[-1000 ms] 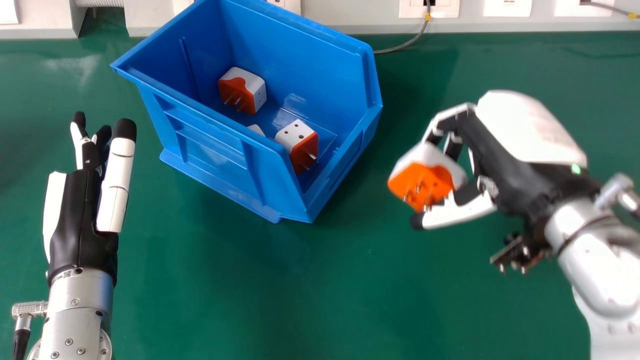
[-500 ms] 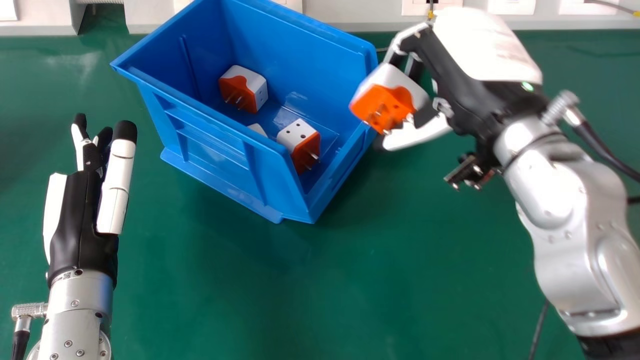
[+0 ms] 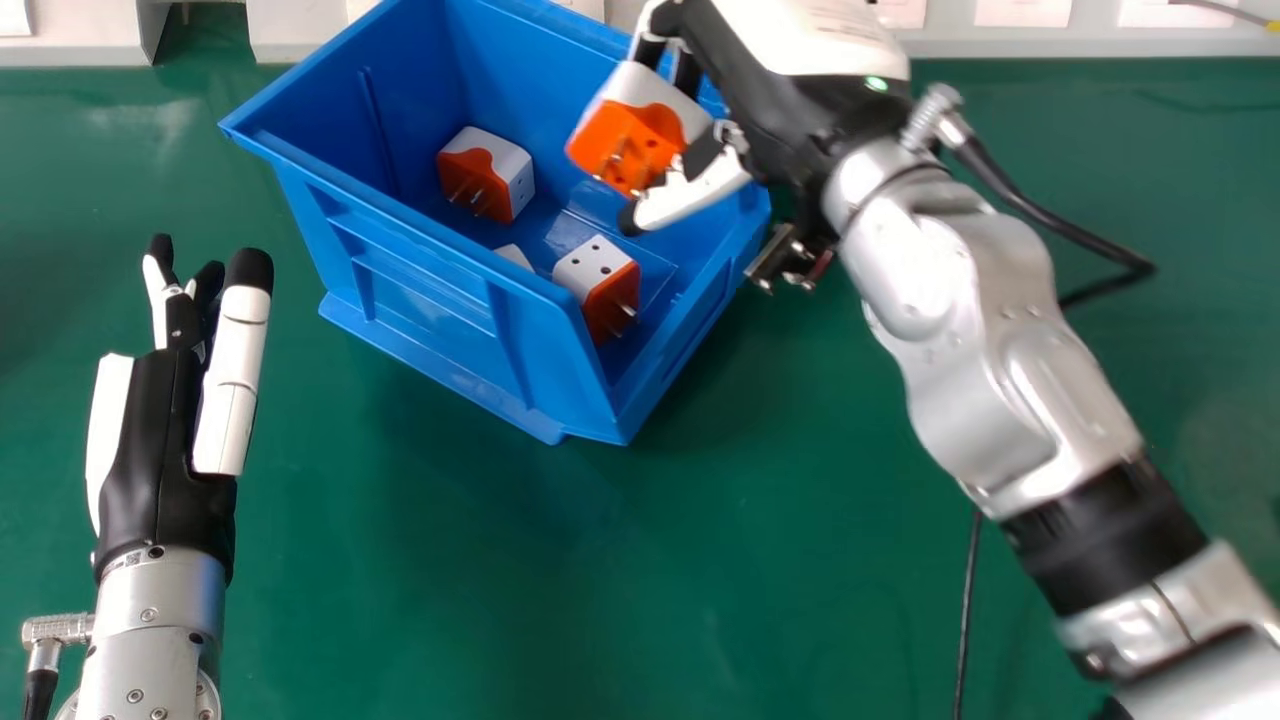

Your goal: Pick all objects and put in blue box

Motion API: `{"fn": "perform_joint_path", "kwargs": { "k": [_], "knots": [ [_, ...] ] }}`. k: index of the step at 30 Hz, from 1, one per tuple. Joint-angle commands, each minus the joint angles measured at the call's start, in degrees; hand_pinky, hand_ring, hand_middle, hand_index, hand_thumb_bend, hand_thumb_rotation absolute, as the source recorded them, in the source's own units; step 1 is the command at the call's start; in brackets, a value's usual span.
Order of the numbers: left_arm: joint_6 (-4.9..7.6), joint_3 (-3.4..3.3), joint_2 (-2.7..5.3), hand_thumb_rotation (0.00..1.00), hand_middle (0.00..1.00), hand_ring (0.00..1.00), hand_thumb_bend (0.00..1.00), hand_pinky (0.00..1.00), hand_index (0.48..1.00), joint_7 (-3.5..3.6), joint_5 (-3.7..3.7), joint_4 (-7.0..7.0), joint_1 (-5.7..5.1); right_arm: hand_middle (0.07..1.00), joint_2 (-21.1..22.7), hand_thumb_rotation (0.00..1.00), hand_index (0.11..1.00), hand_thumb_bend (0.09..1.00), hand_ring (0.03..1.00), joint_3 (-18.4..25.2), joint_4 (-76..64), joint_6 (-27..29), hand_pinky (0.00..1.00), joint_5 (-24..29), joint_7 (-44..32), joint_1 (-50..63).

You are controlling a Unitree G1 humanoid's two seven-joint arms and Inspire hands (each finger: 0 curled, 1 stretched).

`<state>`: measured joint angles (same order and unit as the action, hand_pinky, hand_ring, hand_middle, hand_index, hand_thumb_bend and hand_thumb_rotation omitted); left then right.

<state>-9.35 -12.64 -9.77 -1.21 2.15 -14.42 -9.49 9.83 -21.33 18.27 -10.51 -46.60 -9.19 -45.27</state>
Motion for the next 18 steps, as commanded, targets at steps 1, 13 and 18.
{"fn": "perform_joint_path", "kwargs": {
  "k": [1,13,18],
  "knots": [
    [0.87,-0.05,0.18,1.0,0.98,0.99,0.68,0.95,0.989,-0.07,-0.14,-1.75,0.07,0.147,-1.6,0.14,0.476,0.49,0.069,-0.8,3.7,0.2,0.02,0.2,2.2,-6.0],
    [1.34,0.61,0.74,1.0,0.98,0.99,0.66,0.94,0.989,-0.48,0.34,-2.78,-0.74,0.175,-9.6,0.12,0.476,0.497,0.09,-6.3,27.3,-2.5,0.03,-0.5,5.6,-20.9],
    [1.09,0.85,0.88,1.0,0.98,0.99,0.66,0.94,0.989,-0.46,0.33,-3.24,-1.03,0.156,-11.7,0.11,0.473,0.502,0.081,-7.7,34.2,-1.6,0.02,0.2,8.0,-24.2]
  ]
}}
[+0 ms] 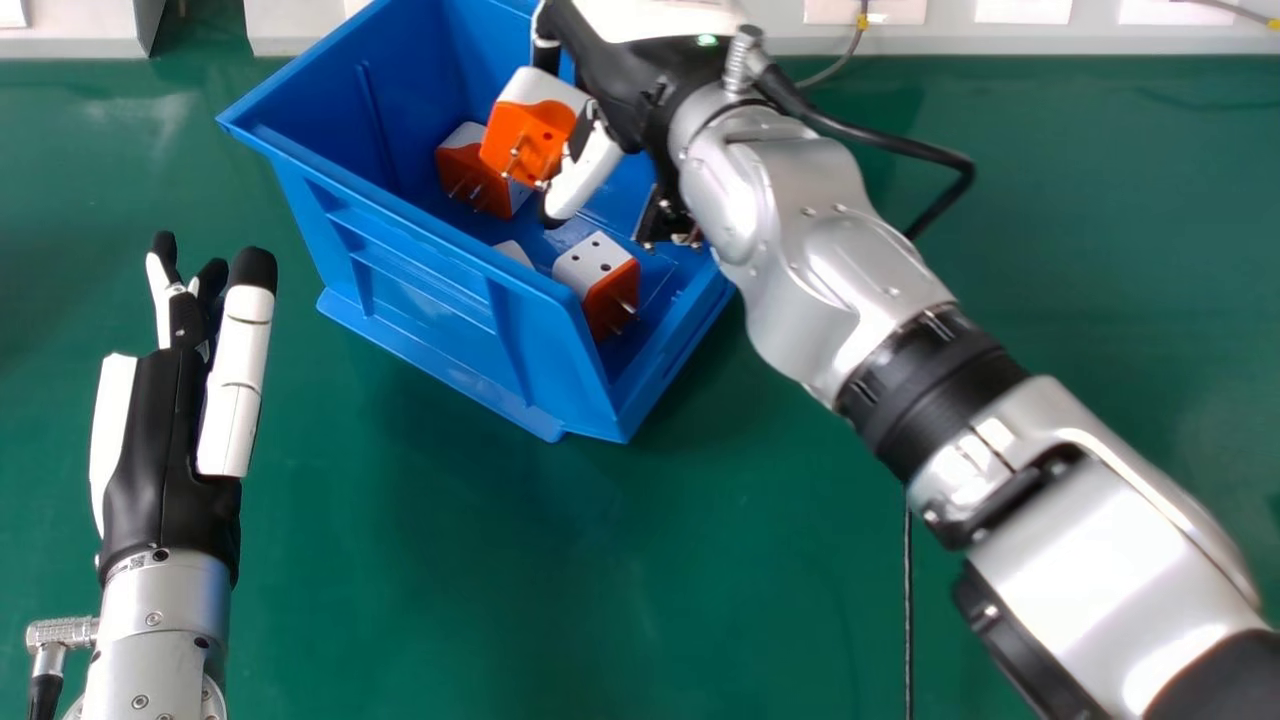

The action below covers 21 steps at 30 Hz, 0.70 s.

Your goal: Pick all objects and put in blue box

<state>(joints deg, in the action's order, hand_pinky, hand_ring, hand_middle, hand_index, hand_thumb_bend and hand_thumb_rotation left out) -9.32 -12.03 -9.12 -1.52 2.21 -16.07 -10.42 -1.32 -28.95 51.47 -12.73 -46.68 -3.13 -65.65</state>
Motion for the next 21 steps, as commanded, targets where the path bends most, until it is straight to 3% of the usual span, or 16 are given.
{"fn": "perform_joint_path", "kwargs": {
  "k": [1,7,11,15,21],
  "knots": [
    [0.9,0.25,0.28,1.0,0.98,0.99,0.66,0.94,0.989,-0.15,0.24,-1.78,-0.16,0.153,-0.9,0.11,0.472,0.502,0.08,-0.3,2.5,1.1,0.02,0.5,2.6,-4.3],
    [0.36,0.59,0.73,1.0,0.98,0.99,0.65,0.95,0.99,-0.4,0.59,-2.82,-0.43,0.143,-2.8,0.11,0.47,0.506,0.078,-0.8,9.7,3.9,0.01,2.3,5.4,-6.1],
    [0.28,1.0,1.1,1.0,0.98,0.99,0.65,0.94,0.99,-0.72,1.25,-3.62,-0.88,0.144,-3.7,0.11,0.47,0.508,0.079,-1.8,13.6,4.1,0.02,2.3,4.9,-7.1],
    [0.39,1.06,1.0,1.0,0.98,0.99,0.65,0.94,0.989,-0.64,1.67,-3.47,-0.89,0.149,-4.5,0.11,0.47,0.509,0.082,-2.4,16.1,3.8,0.02,2.4,5.4,-7.9],
    [-0.06,1.31,1.17,1.0,0.98,0.99,0.64,0.94,0.989,-0.63,2.23,-4.53,-1.36,0.151,-5.1,0.11,0.476,0.51,0.084,-2.8,17.3,3.6,0.02,2.8,6.2,-7.3]
  ]
}}
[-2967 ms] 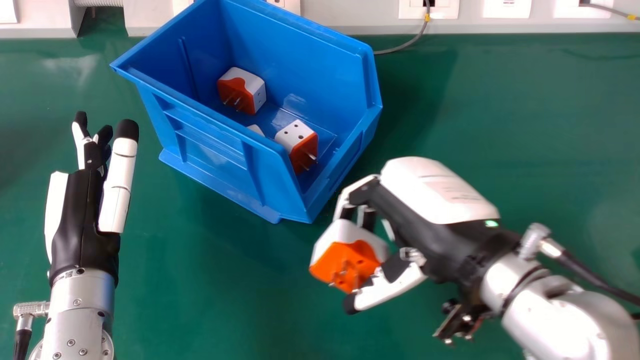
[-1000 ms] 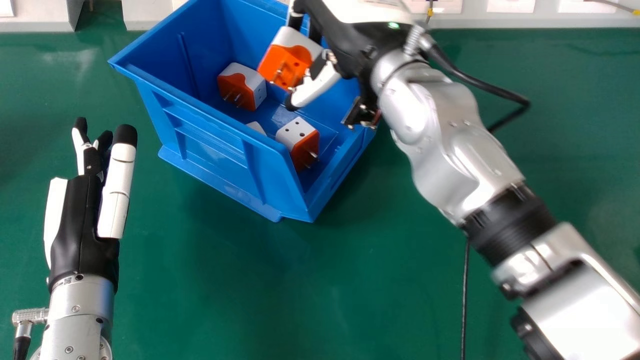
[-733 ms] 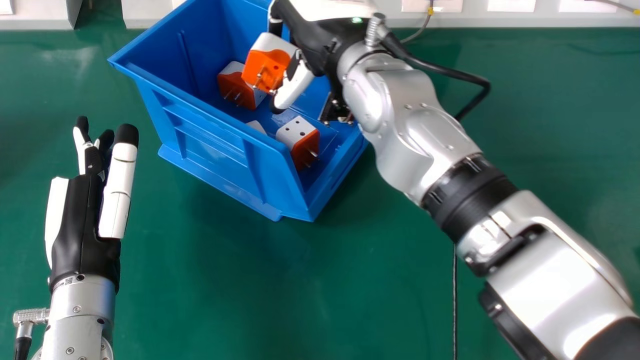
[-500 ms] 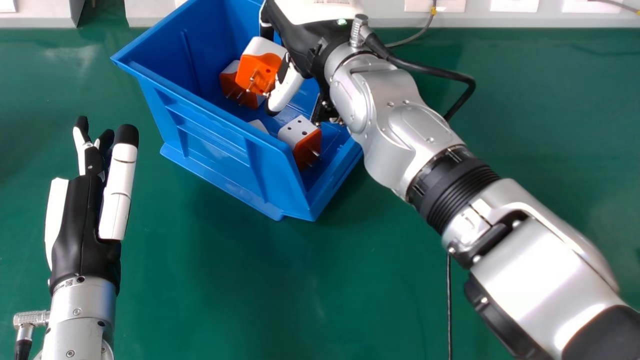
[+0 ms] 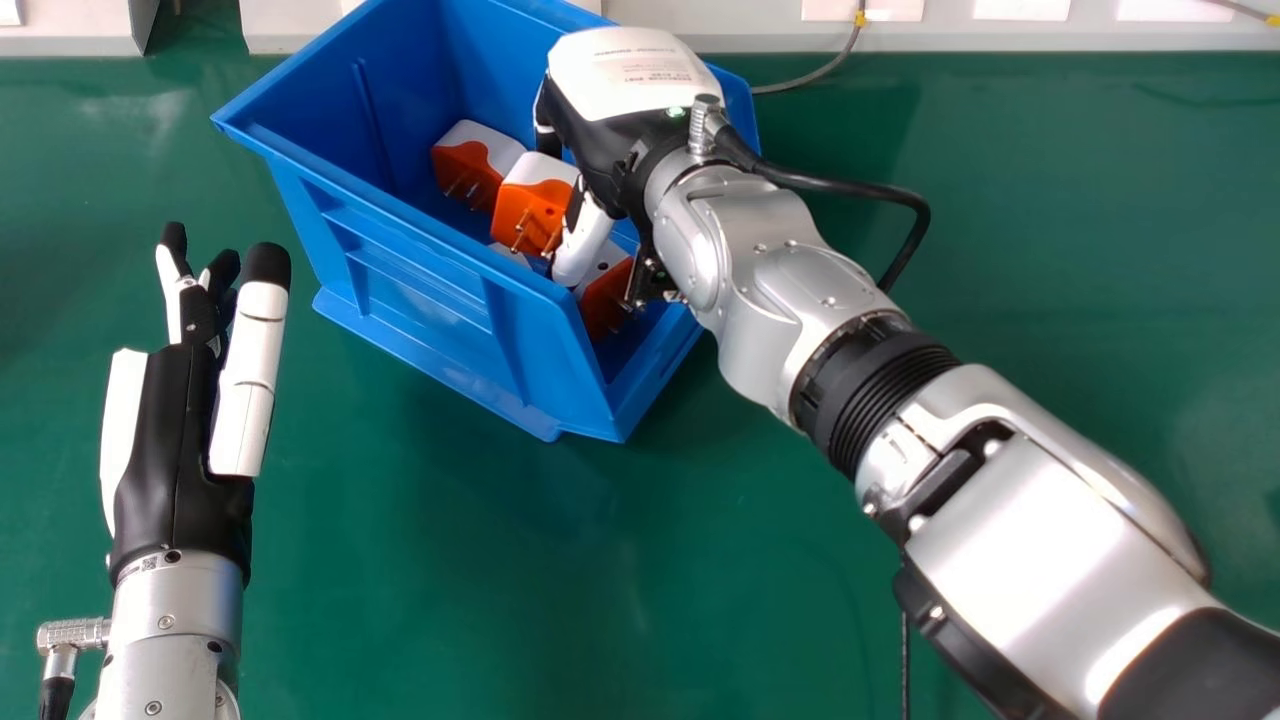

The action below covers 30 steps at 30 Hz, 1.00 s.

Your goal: Pick all objects and put in blue box

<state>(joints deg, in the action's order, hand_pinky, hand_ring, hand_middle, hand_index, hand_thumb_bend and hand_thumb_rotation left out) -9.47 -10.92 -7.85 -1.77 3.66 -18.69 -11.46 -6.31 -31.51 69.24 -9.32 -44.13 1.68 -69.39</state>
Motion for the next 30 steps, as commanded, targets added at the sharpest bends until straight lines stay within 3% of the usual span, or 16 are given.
{"fn": "perform_joint_path", "kwargs": {
  "k": [1,12,24,25,26,27,29,30],
  "knots": [
    [0.05,0.26,-0.04,1.0,0.98,0.99,0.64,0.94,0.989,-0.41,0.87,-2.12,-0.44,0.152,-0.1,0.11,0.477,0.51,0.084,-0.4,-0.3,0.3,0.02,0.2,1.5,-3.4],
    [0.24,0.67,0.41,1.0,0.98,0.98,0.63,0.93,0.989,-0.53,1.52,-3.06,-1.04,0.168,0.4,0.11,0.478,0.51,0.095,-2.0,0.2,0.1,0.04,0.1,3.1,-2.3],
    [0.0,0.97,0.34,1.0,0.98,0.98,0.64,0.93,0.989,-0.74,1.45,-2.8,-0.59,0.2,-0.1,0.11,0.472,0.511,0.13,-1.4,-0.1,0.3,0.07,2.2,5.1,-1.4],
    [-0.01,0.97,0.36,1.0,0.98,0.98,0.64,0.93,0.989,-0.7,1.33,-2.84,-0.61,0.351,0.0,0.17,0.546,0.53,0.284,-1.7,-0.1,0.3,0.2,1.9,4.9,-1.4],
    [-0.02,0.99,0.38,1.0,0.98,0.98,0.64,0.93,0.989,-0.7,1.26,-2.85,-0.61,0.351,0.0,0.17,0.546,0.53,0.284,-1.9,-0.2,0.3,0.2,1.8,4.9,-1.4],
    [0.0,1.0,0.38,1.0,0.98,0.98,0.65,0.93,0.99,-0.67,1.17,-2.81,-0.57,0.479,0.2,0.22,0.617,0.545,0.406,-2.2,-0.1,0.4,0.3,1.6,4.9,-1.4],
    [0.01,1.06,0.36,1.0,0.98,0.98,0.65,0.93,0.99,-0.68,1.13,-2.72,-0.46,0.479,0.4,0.22,0.617,0.545,0.406,-2.4,-0.1,0.6,0.3,1.6,4.7,-1.4],
    [0.04,1.09,0.33,1.0,0.98,0.98,0.65,0.93,0.99,-0.69,1.18,-2.64,-0.38,0.578,0.6,0.26,0.673,0.558,0.503,-2.4,-0.1,0.8,0.38,1.7,4.7,-1.4]
  ]
}}
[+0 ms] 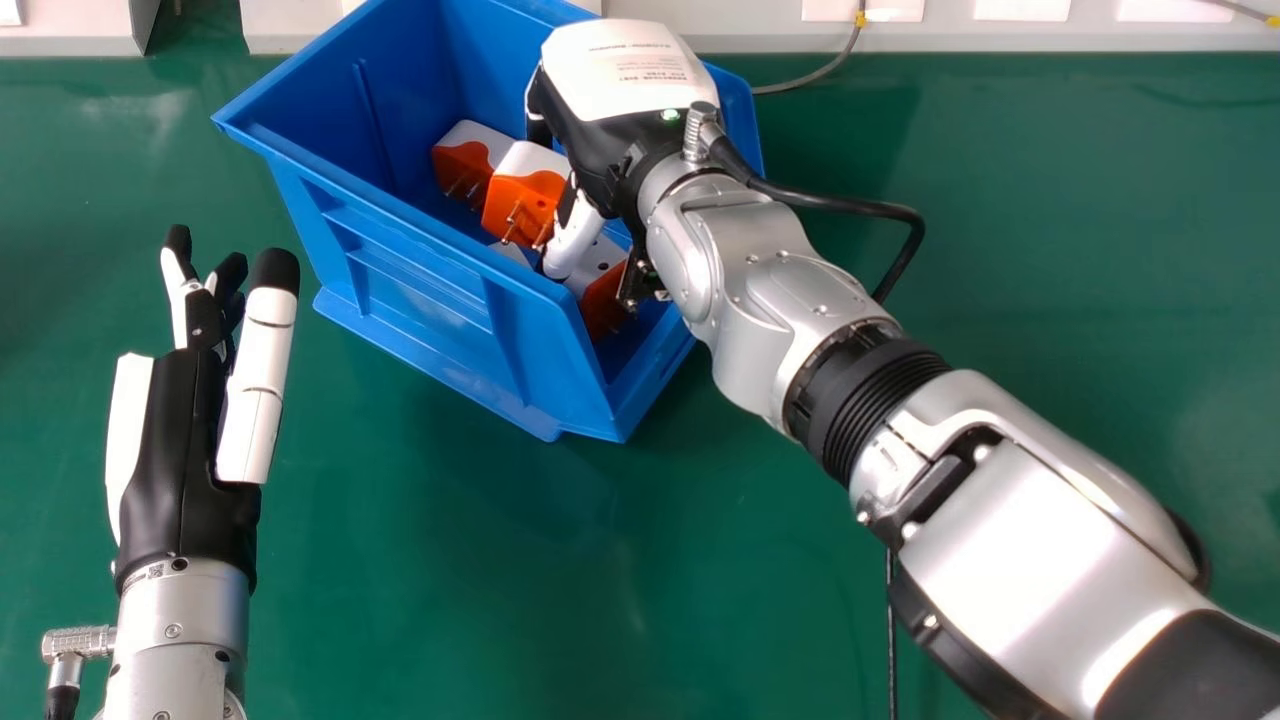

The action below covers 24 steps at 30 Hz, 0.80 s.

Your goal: Pick all objects and put in blue box

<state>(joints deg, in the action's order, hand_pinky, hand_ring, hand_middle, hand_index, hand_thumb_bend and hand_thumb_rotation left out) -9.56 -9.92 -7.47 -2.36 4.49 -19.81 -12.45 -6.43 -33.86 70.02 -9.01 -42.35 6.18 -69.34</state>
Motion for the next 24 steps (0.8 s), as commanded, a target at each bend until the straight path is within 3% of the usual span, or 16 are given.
{"fn": "perform_joint_path", "kwargs": {
  "k": [1,2,3,5,6,7,10,13,24],
  "knots": [
    [0.15,0.09,-0.09,1.0,0.98,0.98,0.65,0.93,0.99,-0.11,0.36,-1.47,0.68,0.578,0.8,0.26,0.673,0.558,0.503,-0.1,-1.1,0.6,0.38,0.0,0.1,-1.3],
    [0.16,0.11,-0.11,1.0,0.98,0.98,0.65,0.93,0.99,-0.12,0.39,-1.42,0.75,0.578,1.0,0.26,0.673,0.558,0.503,-0.3,-1.1,0.8,0.38,-0.1,0.1,-1.2],
    [0.21,0.13,-0.11,1.0,0.98,0.98,0.66,0.93,0.99,-0.13,0.41,-1.35,0.81,0.659,1.1,0.29,0.716,0.57,0.586,-0.4,-1.1,1.0,0.45,-0.2,0.0,-1.2],
    [0.14,0.18,-0.1,1.0,0.98,0.98,0.66,0.93,0.99,-0.14,0.46,-1.34,0.87,0.659,1.4,0.29,0.716,0.57,0.586,-0.7,-1.1,1.3,0.45,-0.3,-0.2,-1.1],
    [0.06,0.21,-0.1,1.0,0.98,0.99,0.65,0.93,0.99,-0.16,0.5,-1.33,0.94,0.725,1.4,0.32,0.75,0.58,0.654,-0.7,-1.1,1.3,0.51,-0.3,-0.2,-1.1],
    [-0.07,0.21,-0.09,1.0,0.98,0.99,0.65,0.93,0.99,-0.15,0.46,-1.3,1.01,0.725,1.5,0.32,0.75,0.58,0.654,-0.8,-1.1,1.2,0.51,-0.4,-0.2,-1.1],
    [-0.13,0.02,-0.18,1.0,0.98,0.99,0.65,0.94,0.99,-0.06,0.17,-0.58,1.48,0.858,1.6,0.38,0.815,0.599,0.788,-0.8,-1.3,1.0,0.63,-0.2,-0.2,-1.1],
    [-0.04,-0.15,-0.29,1.0,0.98,0.99,0.65,0.94,0.99,0.02,-0.02,-0.05,1.84,0.928,1.6,0.41,0.845,0.608,0.858,-0.8,-1.2,1.1,0.68,-0.1,-0.3,-1.1],
    [0.09,-0.17,-0.28,1.0,0.98,0.99,0.64,0.95,0.991,0.0,-0.12,1.48,3.16,0.995,1.9,0.43,0.877,0.612,0.932,0.3,-1.8,1.0,0.77,0.9,-0.1,-1.0]
  ]
}}
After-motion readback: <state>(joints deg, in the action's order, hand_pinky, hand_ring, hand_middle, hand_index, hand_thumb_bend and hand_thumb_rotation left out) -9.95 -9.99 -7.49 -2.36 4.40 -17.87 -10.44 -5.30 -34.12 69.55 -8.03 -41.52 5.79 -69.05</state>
